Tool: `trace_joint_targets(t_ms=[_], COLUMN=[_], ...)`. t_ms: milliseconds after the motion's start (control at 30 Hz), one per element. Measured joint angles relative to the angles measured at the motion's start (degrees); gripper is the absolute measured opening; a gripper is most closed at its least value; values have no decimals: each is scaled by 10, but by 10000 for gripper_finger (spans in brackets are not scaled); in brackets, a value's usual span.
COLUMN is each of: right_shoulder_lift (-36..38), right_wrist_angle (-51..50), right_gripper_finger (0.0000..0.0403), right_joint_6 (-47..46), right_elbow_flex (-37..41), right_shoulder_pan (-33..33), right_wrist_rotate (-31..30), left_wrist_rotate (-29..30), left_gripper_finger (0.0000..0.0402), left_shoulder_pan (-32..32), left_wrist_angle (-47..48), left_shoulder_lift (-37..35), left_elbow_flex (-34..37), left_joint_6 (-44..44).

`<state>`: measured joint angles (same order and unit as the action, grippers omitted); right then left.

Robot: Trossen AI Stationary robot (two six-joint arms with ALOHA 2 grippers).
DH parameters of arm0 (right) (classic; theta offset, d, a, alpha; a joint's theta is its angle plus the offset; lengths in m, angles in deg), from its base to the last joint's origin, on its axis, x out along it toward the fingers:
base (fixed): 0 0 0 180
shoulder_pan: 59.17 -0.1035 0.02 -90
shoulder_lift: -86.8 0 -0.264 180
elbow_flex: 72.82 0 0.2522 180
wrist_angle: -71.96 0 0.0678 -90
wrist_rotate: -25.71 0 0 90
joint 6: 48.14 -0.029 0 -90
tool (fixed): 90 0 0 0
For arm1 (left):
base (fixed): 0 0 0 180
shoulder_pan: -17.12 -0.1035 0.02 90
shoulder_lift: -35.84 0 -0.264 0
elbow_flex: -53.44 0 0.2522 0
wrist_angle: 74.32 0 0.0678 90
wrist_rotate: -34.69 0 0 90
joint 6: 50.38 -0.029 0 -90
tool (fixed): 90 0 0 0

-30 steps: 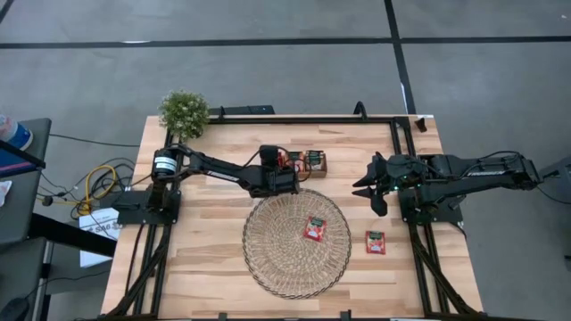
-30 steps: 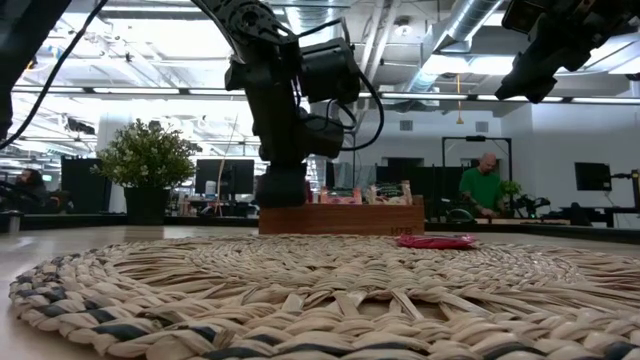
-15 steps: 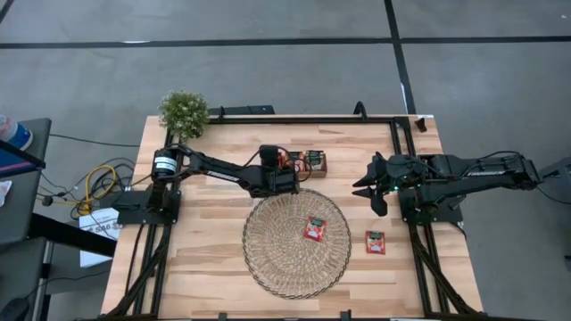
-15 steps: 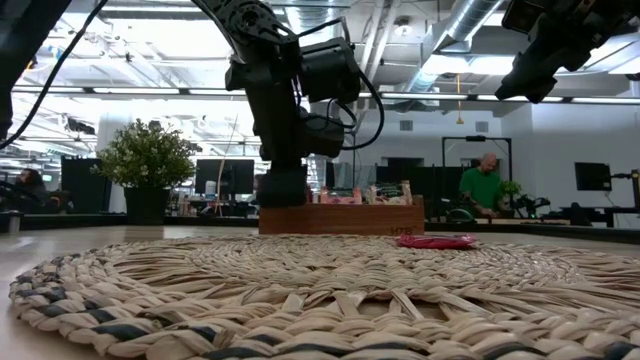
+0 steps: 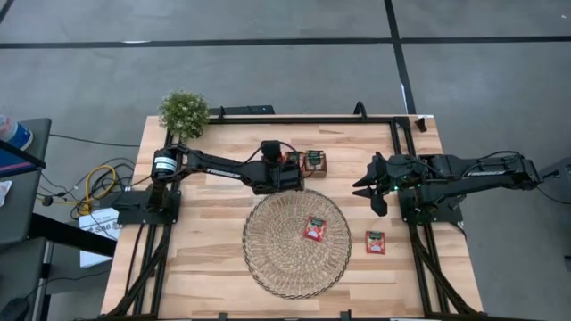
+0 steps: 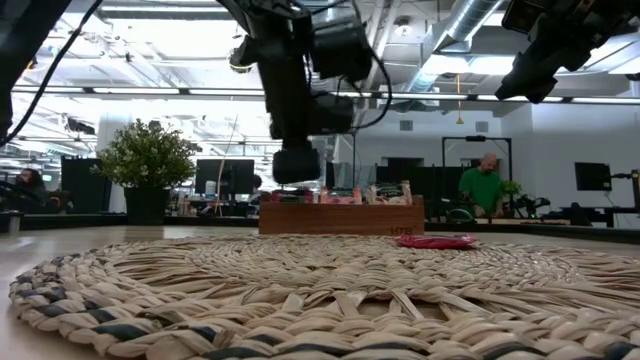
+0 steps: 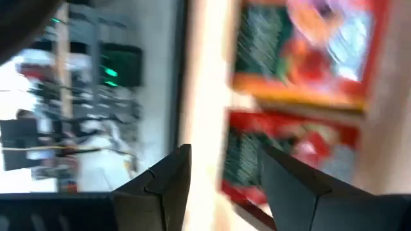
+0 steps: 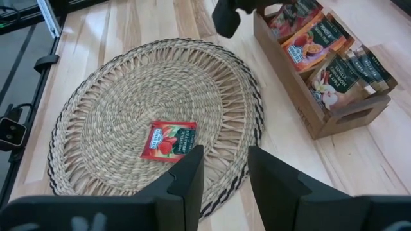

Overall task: Pick & Place Tea
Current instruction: Put the red tea bag into the wooden organizer

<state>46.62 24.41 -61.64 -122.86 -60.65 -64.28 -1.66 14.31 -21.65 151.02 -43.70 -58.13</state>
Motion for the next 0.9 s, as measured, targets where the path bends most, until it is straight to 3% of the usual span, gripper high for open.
trace_joint_targets(t_ms=[100, 200, 300, 367, 433, 567, 633, 700, 900], right_shoulder_lift=[0, 0, 0, 0, 0, 0, 0, 0, 0], right_wrist_angle=[0, 0, 0, 0, 0, 0, 0, 0, 2], right_gripper_finger=[113, 113, 113, 113, 113, 113, 113, 113, 113], right_joint_6=[-4, -3, -2, -1, -1, -1, -1, -1, -1], right_elbow_flex=[0, 0, 0, 0, 0, 0, 0, 0, 0], right_shoulder_pan=[0, 0, 0, 0, 0, 0, 0, 0, 0], right_wrist_rotate=[1, 1, 1, 1, 1, 0, 0, 0, 0], left_wrist_rotate=[-10, 42, 69, 50, -33, -318, -415, -440, -434], left_gripper_finger=[172, 172, 172, 172, 172, 172, 172, 172, 172], left_shoulder_pan=[-5, -2, 19, 42, 66, 101, 113, 120, 132], left_wrist_angle=[55, 92, 124, 140, 140, 120, 78, 53, -22], left_shoulder_lift=[0, -1, -4, -6, -6, -7, -7, -5, 47], left_elbow_flex=[1, -1, -36, -73, -111, -177, -181, -180, -179], left_joint_6=[9, 15, 30, 46, 56, 79, 104, 115, 124])
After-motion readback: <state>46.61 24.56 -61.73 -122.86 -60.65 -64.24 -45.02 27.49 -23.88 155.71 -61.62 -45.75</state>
